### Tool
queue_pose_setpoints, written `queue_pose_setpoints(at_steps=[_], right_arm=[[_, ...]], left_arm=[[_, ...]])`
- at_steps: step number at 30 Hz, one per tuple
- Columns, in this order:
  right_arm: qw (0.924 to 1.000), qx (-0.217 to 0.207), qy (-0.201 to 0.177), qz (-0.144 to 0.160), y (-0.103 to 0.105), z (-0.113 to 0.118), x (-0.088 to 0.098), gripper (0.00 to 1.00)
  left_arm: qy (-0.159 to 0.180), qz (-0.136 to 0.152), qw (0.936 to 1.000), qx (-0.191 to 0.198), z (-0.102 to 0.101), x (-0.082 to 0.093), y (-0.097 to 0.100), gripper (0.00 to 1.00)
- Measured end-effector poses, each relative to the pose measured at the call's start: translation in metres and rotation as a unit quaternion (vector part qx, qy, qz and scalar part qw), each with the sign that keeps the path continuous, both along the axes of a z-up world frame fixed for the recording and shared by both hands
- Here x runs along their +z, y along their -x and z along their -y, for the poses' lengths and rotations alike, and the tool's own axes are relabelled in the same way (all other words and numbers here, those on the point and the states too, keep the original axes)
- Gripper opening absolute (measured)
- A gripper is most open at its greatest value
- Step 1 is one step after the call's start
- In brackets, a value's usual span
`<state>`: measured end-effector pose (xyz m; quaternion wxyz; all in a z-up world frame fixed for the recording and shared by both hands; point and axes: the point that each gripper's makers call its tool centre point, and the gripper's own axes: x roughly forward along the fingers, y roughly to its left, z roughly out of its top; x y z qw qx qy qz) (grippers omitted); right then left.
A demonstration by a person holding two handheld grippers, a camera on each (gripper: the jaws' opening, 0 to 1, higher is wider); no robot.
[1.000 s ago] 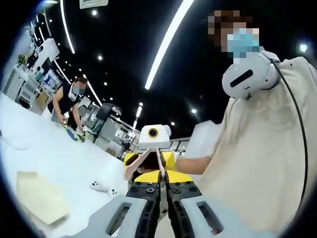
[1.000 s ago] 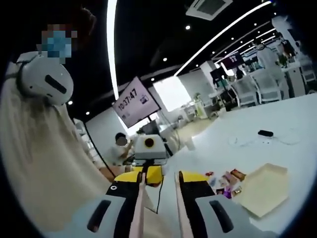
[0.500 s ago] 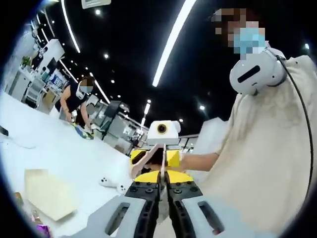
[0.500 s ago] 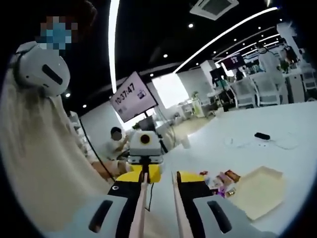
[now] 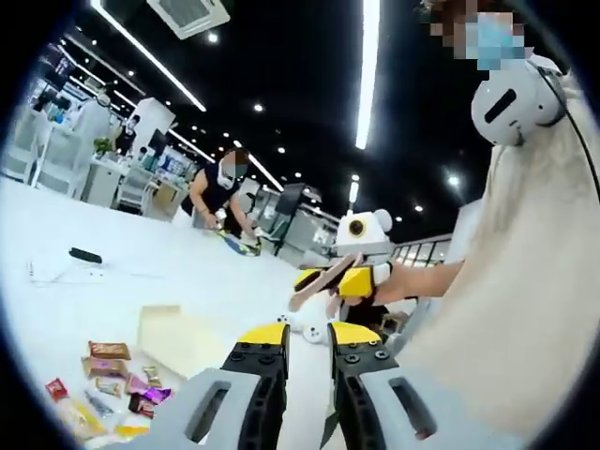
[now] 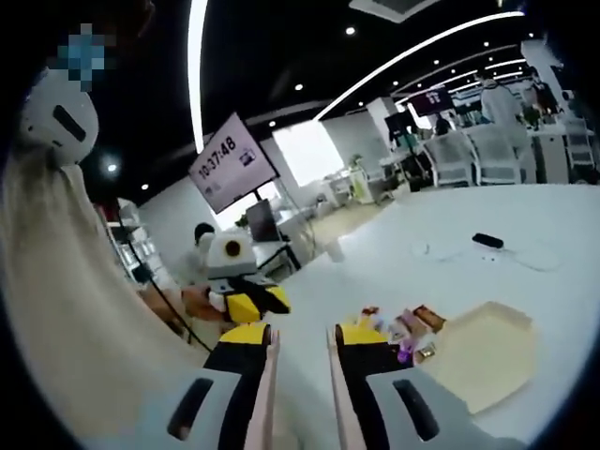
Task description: Place the target food into the container with the food tongs after gripping and lifting it, then release it inside without dropping or visibly crushing the food.
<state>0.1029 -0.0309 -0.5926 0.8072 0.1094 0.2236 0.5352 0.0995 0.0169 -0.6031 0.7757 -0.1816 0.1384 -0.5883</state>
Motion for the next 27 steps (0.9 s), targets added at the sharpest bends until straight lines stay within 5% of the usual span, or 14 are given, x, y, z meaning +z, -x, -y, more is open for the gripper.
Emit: queue_pose_setpoints(at_steps=[14,22,27], right_arm=[[0.9996,-0.018,0.016,0.014,-0.021,-0.013,-0.026,0.26],[0.9977,-0.025,0.063,-0.001,-0.025,-0.018,-0.053,0.26],[0.9933,-0.067,0.090,-0.027,-0.035,-0.014,-0.077,0.26]], left_arm=[[-0.033,0.001,0.9979,0.055,-0.033,-0.015,-0.005,0.24],[-0.064,0.005,0.9939,0.090,-0.048,-0.027,-0.010,0.27],[-0.084,0.009,0.9891,0.120,-0.062,-0.033,-0.014,0.28]])
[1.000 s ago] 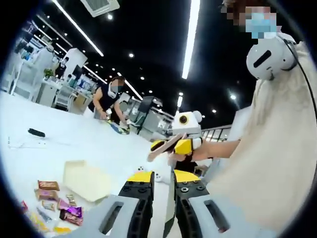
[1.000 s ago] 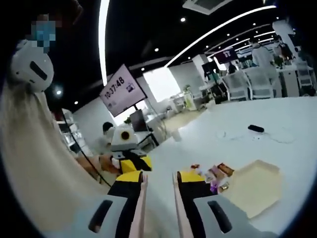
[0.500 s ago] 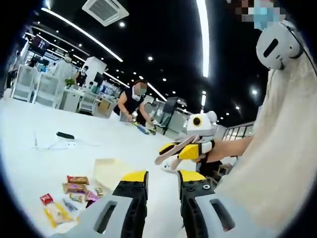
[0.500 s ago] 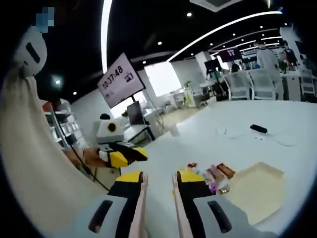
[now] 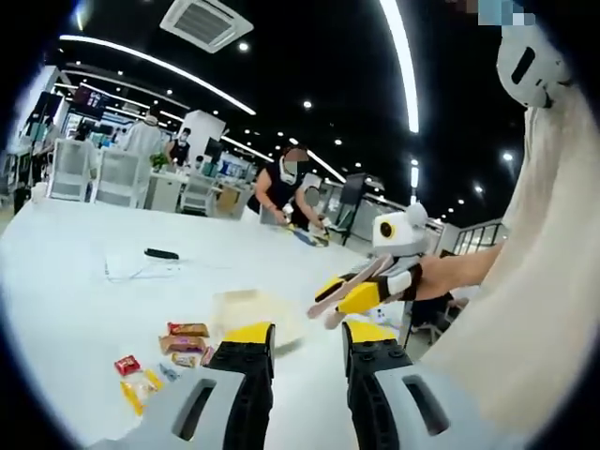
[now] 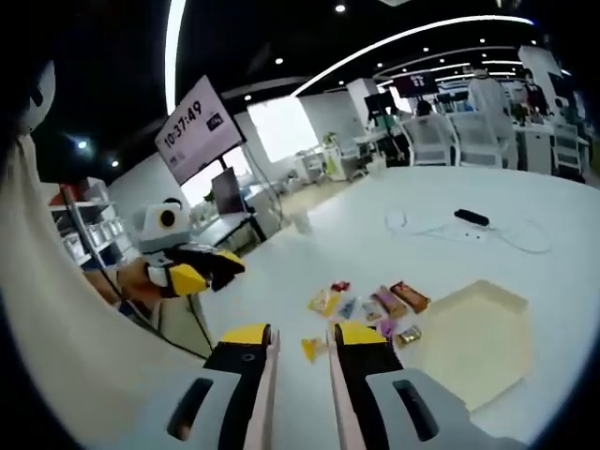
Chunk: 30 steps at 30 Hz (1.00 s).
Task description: Place the target food into the container with the food tongs after gripping and lifting it, then release it inside without dropping or visibly crushing the food.
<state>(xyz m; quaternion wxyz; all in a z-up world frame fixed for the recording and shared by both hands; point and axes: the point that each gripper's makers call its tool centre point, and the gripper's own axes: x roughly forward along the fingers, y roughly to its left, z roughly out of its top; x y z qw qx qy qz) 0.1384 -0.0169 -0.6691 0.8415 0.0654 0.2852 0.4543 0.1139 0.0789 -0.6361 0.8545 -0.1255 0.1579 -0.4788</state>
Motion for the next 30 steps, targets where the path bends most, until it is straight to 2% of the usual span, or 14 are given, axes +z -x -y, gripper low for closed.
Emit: queue_pose_setpoints(at_steps=[5,8,13,19,26,30], right_arm=[[0.9992,-0.030,0.024,-0.006,-0.008,0.003,-0.017,0.26],[0.9983,-0.048,0.034,-0.008,-0.012,0.002,-0.027,0.26],[0.9969,-0.064,0.043,-0.013,-0.018,-0.006,-0.039,0.26],[0.9964,-0.057,0.062,-0.009,-0.021,-0.019,-0.049,0.26],[0.9936,-0.063,0.092,-0.020,-0.027,-0.026,-0.070,0.26],[0.9920,-0.050,0.114,-0.023,-0.025,-0.031,-0.083,0.26]], left_arm=[[-0.016,0.006,0.9996,0.021,-0.012,-0.003,-0.002,0.28],[-0.043,0.021,0.9982,0.036,-0.023,-0.007,-0.003,0.25],[-0.050,0.021,0.9979,0.037,-0.028,-0.011,0.001,0.27],[-0.053,0.021,0.9977,0.038,-0.035,-0.013,0.005,0.26],[-0.052,0.019,0.9973,0.048,-0.050,-0.016,0.006,0.26],[-0.048,0.019,0.9972,0.055,-0.057,-0.015,0.005,0.26]])
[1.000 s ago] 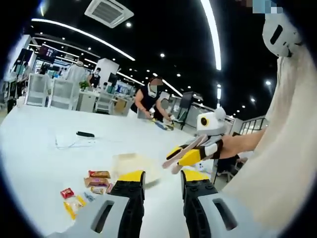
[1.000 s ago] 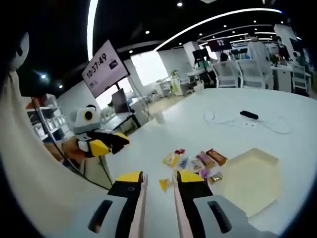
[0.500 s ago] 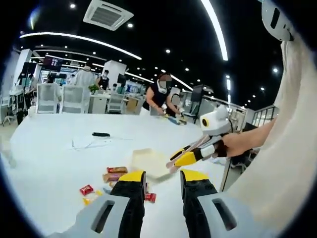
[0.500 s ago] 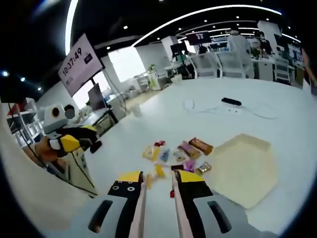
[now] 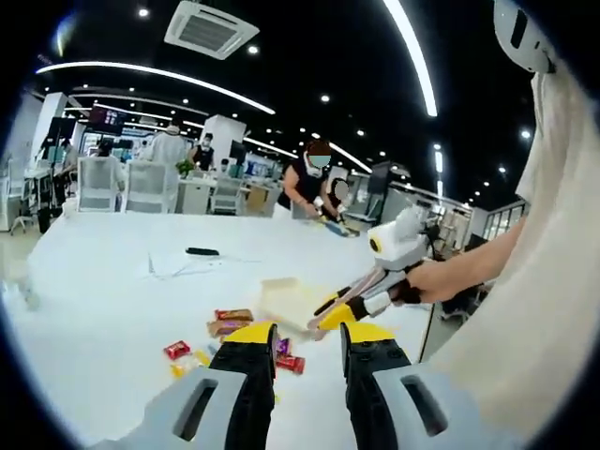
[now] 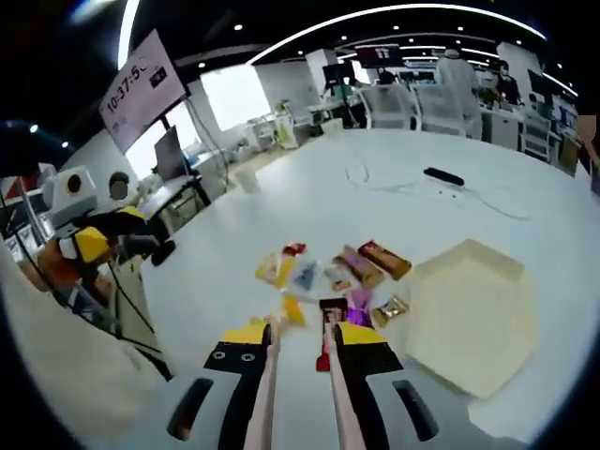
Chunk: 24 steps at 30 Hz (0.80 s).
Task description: Place the target food into the container with the food tongs after gripping and lifting it, then release it inside without dropping or visibly crushing the food.
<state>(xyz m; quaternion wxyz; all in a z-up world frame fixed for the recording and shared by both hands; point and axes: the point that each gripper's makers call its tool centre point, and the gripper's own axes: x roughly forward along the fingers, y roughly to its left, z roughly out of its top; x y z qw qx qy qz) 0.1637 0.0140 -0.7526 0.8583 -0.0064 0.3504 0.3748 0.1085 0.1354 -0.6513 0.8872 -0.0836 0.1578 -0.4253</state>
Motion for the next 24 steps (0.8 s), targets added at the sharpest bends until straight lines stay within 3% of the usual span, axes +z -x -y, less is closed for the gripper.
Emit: queue_pose_setpoints(at_steps=[6,24], right_arm=[[0.9992,0.014,0.036,0.000,-0.002,-0.005,-0.019,0.26],[0.9960,0.022,0.086,-0.009,-0.028,-0.020,-0.057,0.26]], left_arm=[[0.001,0.000,1.0000,0.004,-0.003,-0.001,-0.004,0.26],[0.001,-0.010,0.9999,-0.007,0.001,-0.006,-0.018,0.25]])
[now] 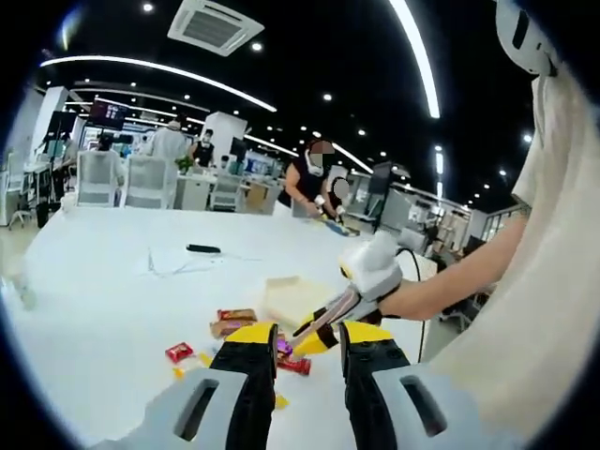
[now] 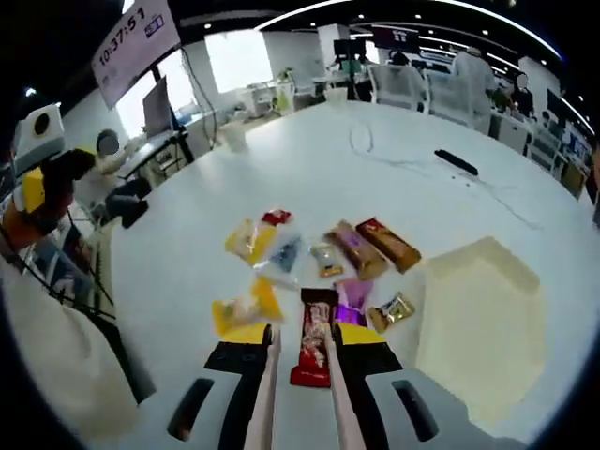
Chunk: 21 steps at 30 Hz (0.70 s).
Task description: Place the target food into the container with the food tongs after gripping and lifting it, then release it inside without dropping or visibly crushing the food.
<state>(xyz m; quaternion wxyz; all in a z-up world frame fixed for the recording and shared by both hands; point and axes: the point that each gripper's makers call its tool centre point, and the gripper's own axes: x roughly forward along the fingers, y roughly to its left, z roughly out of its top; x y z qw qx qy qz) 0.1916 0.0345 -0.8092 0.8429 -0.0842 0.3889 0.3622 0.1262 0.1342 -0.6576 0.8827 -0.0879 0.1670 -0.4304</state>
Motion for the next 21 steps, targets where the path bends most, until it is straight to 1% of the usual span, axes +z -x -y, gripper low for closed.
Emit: queue_pose_setpoints(at_steps=[5,9,11,12,15,16,21], right_arm=[[0.9999,0.003,0.013,-0.004,-0.003,-0.001,-0.009,0.26],[0.9998,0.001,0.019,-0.007,-0.005,0.001,-0.013,0.26],[0.9994,-0.001,0.033,-0.004,-0.007,0.005,-0.016,0.26],[0.9990,0.007,0.044,0.003,-0.008,0.005,-0.018,0.26],[0.9988,0.013,0.048,0.002,-0.009,0.001,-0.021,0.26],[0.9989,0.011,0.045,-0.003,-0.009,0.000,-0.023,0.26],[0.9987,0.012,0.050,-0.004,-0.010,-0.002,-0.027,0.26]], left_arm=[[0.004,-0.001,1.0000,0.003,0.002,0.001,-0.004,0.25],[0.002,-0.006,1.0000,0.003,0.004,-0.004,-0.006,0.25],[0.001,-0.009,1.0000,0.002,0.005,-0.007,-0.007,0.25],[0.003,-0.012,0.9999,-0.003,0.006,-0.007,-0.007,0.23],[0.006,-0.015,0.9998,-0.012,0.012,-0.007,-0.007,0.22],[0.009,-0.018,0.9997,-0.015,0.014,-0.007,-0.007,0.22],[0.011,-0.018,0.9996,-0.017,0.019,-0.006,-0.010,0.22]])
